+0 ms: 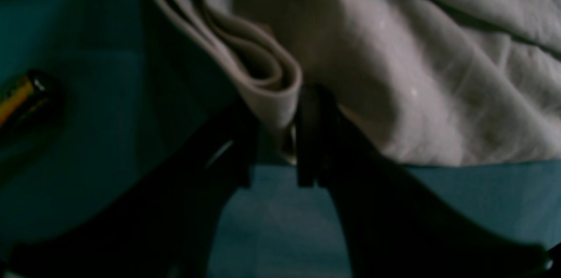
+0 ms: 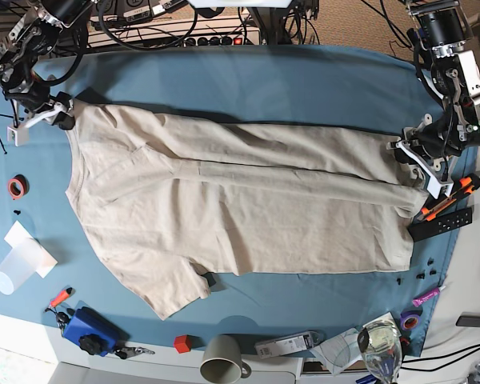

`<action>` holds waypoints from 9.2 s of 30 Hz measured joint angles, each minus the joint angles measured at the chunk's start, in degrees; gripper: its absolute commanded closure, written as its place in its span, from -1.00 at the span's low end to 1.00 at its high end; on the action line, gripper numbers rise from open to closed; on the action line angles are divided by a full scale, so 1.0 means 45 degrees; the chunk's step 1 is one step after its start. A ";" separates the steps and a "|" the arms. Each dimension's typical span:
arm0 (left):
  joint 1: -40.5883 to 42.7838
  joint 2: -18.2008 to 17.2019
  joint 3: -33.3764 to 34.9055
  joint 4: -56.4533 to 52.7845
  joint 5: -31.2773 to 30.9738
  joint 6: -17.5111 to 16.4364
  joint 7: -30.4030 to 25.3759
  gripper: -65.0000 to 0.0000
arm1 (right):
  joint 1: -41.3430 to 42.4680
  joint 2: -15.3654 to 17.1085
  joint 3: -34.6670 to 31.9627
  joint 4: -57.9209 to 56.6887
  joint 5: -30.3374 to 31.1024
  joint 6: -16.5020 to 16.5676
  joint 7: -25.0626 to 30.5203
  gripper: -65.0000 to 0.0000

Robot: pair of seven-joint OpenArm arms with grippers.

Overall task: Fold the T-shirt properly
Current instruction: 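Pull the folded edge back with both grippers to straighten the fold, then open the right gripper and move it to the shirt's sleeve corner, then grasp the sleeve corner with the right gripper, then fold the sleeve corner inward over the shirt with the right gripper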

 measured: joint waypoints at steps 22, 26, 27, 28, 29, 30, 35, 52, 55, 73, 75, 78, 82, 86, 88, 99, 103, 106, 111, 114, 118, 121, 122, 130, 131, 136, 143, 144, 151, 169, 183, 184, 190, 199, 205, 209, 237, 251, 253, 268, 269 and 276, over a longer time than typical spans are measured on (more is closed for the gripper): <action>0.0000 -0.0180 0.0000 0.0000 0.0223 -0.0325 0.0316 1.00 | 0.0063 0.0631 -0.2953 0.0306 -0.1588 -0.0053 0.1253 1.00; 0.0000 -0.0602 0.0010 0.0000 0.0175 -0.0325 0.0549 1.00 | -0.0068 0.0738 -0.2973 0.1039 -0.2055 -0.0102 0.0355 1.00; -0.0005 -0.0709 0.0010 0.0000 0.0175 -0.0325 0.0651 1.00 | -0.0097 0.0733 -0.2973 0.1268 -0.2186 -0.0112 0.0121 1.00; 0.0010 -0.0806 0.0010 0.0000 0.0131 -0.0325 0.0743 1.00 | -0.0170 0.0724 -0.2977 0.1520 -0.2331 -0.0170 -0.0107 1.00; 0.0078 -0.0899 0.0015 0.0005 0.0029 -0.0311 0.0753 1.00 | -0.0277 0.0704 -0.2992 0.1763 -0.2477 -0.0223 -0.0223 1.00; 0.0155 -0.0957 0.0015 0.0019 0.0005 -0.0219 0.0753 1.00 | -0.0403 0.0695 -0.2992 0.1987 -0.2540 -0.0267 -0.0301 1.00; 0.0753 -0.0976 0.0010 0.0185 -0.0058 -0.0219 0.0656 1.00 | -0.0787 0.0665 -0.2875 0.2443 -0.2759 -0.0287 -0.0427 1.00; 0.3648 -0.0850 -0.1185 0.2137 -0.0675 0.0039 0.0627 1.00 | -0.1098 0.0529 0.0267 0.2438 -0.2395 0.0165 -0.0797 1.00; 0.3657 -0.0850 -0.1185 0.2157 -0.0670 -0.0029 0.0636 1.00 | -0.1098 0.0529 0.0272 0.2438 -0.2254 0.0155 -0.0792 1.00; 0.3774 -0.0918 -0.1263 0.3410 -0.0019 -0.0029 0.1146 0.17 | -0.1953 0.0782 0.0350 0.2463 -0.0617 0.0437 -0.1375 0.51; 0.3745 -0.0918 -0.1263 0.3959 0.0000 -0.0034 0.0996 0.17 | -0.1957 0.0981 0.0355 0.2764 -0.0583 0.0437 -0.1409 0.51; 0.3740 -0.0918 -0.1263 0.4410 -0.0019 -0.0034 0.0695 0.17 | -0.1943 0.1307 0.0355 0.3492 -0.0500 0.0476 -0.1399 0.51; 0.3740 -0.0918 -0.1263 0.4454 -0.0005 -0.0034 0.0612 0.17 | -0.1943 0.1370 0.0355 0.4080 -0.0588 0.0782 -0.1394 0.51; 0.3871 -0.0918 -0.1263 0.4459 0.0068 -0.0034 0.0593 0.17 | -0.2375 0.1379 0.0355 0.4080 -0.0583 0.1069 -0.1350 0.51; 0.4027 -0.0918 -0.1263 0.4454 0.0102 -0.0034 0.0612 0.17 | -0.2934 0.1370 0.0355 0.4080 -0.0593 0.1273 -0.1355 0.51; 0.4158 -0.0918 -0.1263 0.4454 0.0141 -0.0034 0.0418 0.17 | -0.4556 0.1375 0.0355 0.4075 -0.0602 0.1384 -0.0738 0.15; 0.4158 -0.0918 -0.1263 0.4454 0.0141 -0.0034 0.0418 0.17 | -0.4333 0.1375 0.0355 0.4075 -0.0607 0.0325 -0.0393 0.15; 0.4158 -0.0918 -0.1263 0.4454 0.0141 -0.0034 0.0418 0.17 | -0.4226 0.1379 0.0355 0.4075 -0.0593 0.0189 -0.0389 0.15; 0.4158 -0.0918 -0.1263 0.4454 0.0146 -0.0034 0.0423 0.17 | -0.4226 0.1375 0.0355 0.4075 -0.1171 0.0505 -0.0408 0.15; 0.4158 -0.0918 -0.1263 0.4454 0.0141 -0.0034 0.0418 0.17 | -0.4231 0.1375 0.0355 0.4075 -0.1258 0.0529 -0.0495 0.15; 0.4158 -0.0918 -0.1263 0.4454 0.0141 -0.0034 0.0418 0.17 | -0.4231 0.1375 0.0355 0.4080 -0.0869 0.0189 -0.1044 0.15; 0.4158 -0.0918 -0.1263 0.4454 0.0141 -0.0034 0.0418 0.17 | -0.4235 0.1375 0.0355 0.4430 -0.0602 0.0010 -0.1404 0.15; 0.4158 -0.0918 -0.1263 0.4454 0.0141 -0.0034 0.0418 0.17 | -0.4231 0.1375 0.0355 0.4634 -0.0593 0.0010 -0.1399 0.15; 0.4167 -0.0918 -0.1263 0.4454 0.0573 -0.0029 0.0175 0.17 | -0.4221 0.1375 0.1642 0.6747 -0.0918 0.0024 -0.0500 0.15; 0.4167 -0.0918 -0.1263 0.4454 0.0568 -0.0034 0.0170 0.17 | -0.4231 0.1375 0.1851 0.6902 -0.0918 0.0029 -0.0049 0.15; 0.4153 -0.0918 -0.1263 0.4454 0.0573 -0.0034 -0.0015 0.17 | -0.3517 0.1365 0.2205 0.7053 -0.0986 -0.0330 0.2992 0.15; 0.4095 -0.0918 -0.1263 0.4454 0.0563 -0.0024 0.0015 0.17 | -0.1433 0.1409 0.1030 0.6489 -0.1996 -0.0296 0.3551 0.15; 0.4095 -0.0923 -0.1263 0.4454 0.0529 -0.0024 0.0063 0.17 | -0.1185 0.1404 0.0602 0.6178 -0.2336 -0.0325 0.3551 0.15; 0.4090 -0.0923 -0.1263 0.4454 0.0525 -0.0024 0.0049 0.17 | 0.1418 0.1778 -0.2322 0.3541 -0.3021 -0.0257 0.3565 0.15; 0.4090 -0.0923 -0.1253 0.4459 0.0476 -0.0024 -0.0015 0.17 | 1.0156 0.2618 -0.9224 -0.7941 -0.5110 0.0155 0.5479 0.15; 0.4090 -0.0918 -0.1253 0.4459 -0.0049 -0.0024 -0.0010 0.17 | 1.0788 0.2429 -1.1302 -1.1769 -0.6217 -0.0573 0.6819 0.15; 0.4090 -0.0918 -0.1253 0.4459 -0.0053 -0.0024 -0.0015 0.17 | 1.0724 0.2424 -1.1302 -1.1764 -0.6212 -0.0583 0.6897 0.15; 0.4085 -0.0918 -0.1253 0.4459 -0.0053 -0.0024 -0.0015 0.17 | 1.0652 0.2045 -1.1244 -1.1667 -0.6261 -0.0724 0.6387 0.51; 0.4085 -0.0918 -0.1253 0.4459 -0.0053 -0.0024 -0.0015 0.17 | 1.0622 0.1787 -1.1234 -1.1370 -0.5935 -0.0976 0.4881 1.00; 0.4085 -0.0918 -0.1253 0.4459 -0.0053 -0.0024 -0.0112 0.17 | 1.0462 0.1987 -1.1234 -1.0438 -0.4881 -0.1345 0.2900 1.00; 0.4090 -0.0918 -0.1253 0.4459 -0.0053 -0.0024 -0.0107 0.17 | 1.0040 0.2127 -1.1239 -0.9466 -0.3779 -0.1200 0.1885 1.00; 0.3895 -0.0918 -0.1253 0.4459 -0.0010 -0.0024 -0.0306 0.17 | 0.6217 0.2642 -1.0278 -0.2419 -0.2934 -0.0996 0.0078 0.31; 0.3905 -0.0923 -0.1253 0.4459 -0.0005 -0.0024 -0.0306 0.17 | 0.8655 0.2599 -0.9802 -0.5105 -0.4595 -0.2074 0.3279 0.31; 0.3910 -0.0923 -0.1253 0.4459 -0.0005 -0.0024 -0.0306 0.17 | 0.8879 0.2550 -0.9816 -0.6033 -0.4843 -0.2093 0.3643 0.31; 0.3283 -0.0918 -0.1258 0.4454 0.1224 0.0092 -0.1593 0.17 | 0.9170 0.2011 -0.9729 -0.9292 -0.4250 -0.0957 0.4760 0.31; 0.3026 -0.0913 -0.1263 0.4454 0.1253 0.0117 -0.1690 0.17 | 0.9170 0.1899 -0.9729 -0.9277 -0.4240 -0.0957 0.4755 0.31; 0.1375 -0.0962 -0.0690 0.4104 0.1103 0.0136 -0.2181 0.16 | 0.9175 0.1156 -0.9709 -0.9228 -0.4104 -0.0986 0.4658 0.31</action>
